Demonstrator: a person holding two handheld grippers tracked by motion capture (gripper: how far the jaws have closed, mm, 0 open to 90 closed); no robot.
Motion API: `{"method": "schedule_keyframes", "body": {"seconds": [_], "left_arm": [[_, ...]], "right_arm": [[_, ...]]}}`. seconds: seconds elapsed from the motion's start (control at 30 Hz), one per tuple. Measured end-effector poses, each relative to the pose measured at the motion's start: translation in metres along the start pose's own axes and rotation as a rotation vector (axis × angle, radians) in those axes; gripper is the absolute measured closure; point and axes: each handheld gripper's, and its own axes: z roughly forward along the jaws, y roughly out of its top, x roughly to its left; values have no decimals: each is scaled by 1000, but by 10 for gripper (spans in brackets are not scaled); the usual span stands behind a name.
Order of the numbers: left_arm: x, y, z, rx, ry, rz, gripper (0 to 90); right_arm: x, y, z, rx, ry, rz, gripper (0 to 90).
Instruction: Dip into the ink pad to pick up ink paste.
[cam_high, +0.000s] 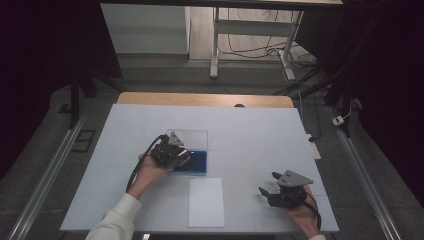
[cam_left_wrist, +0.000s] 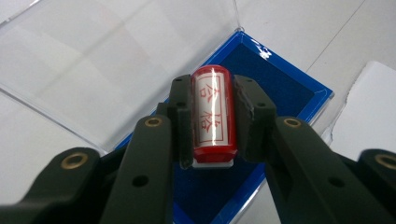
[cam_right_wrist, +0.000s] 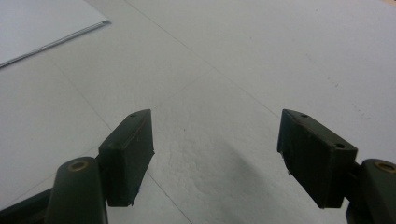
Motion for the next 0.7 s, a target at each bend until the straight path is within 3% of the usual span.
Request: {"method": "schedule_keyframes", "body": {"seconds": [0.7], "left_arm": [[-3, -1, 4, 11, 16, 2, 707]], "right_arm": [[2, 1, 0, 6, -4, -2, 267]]}}
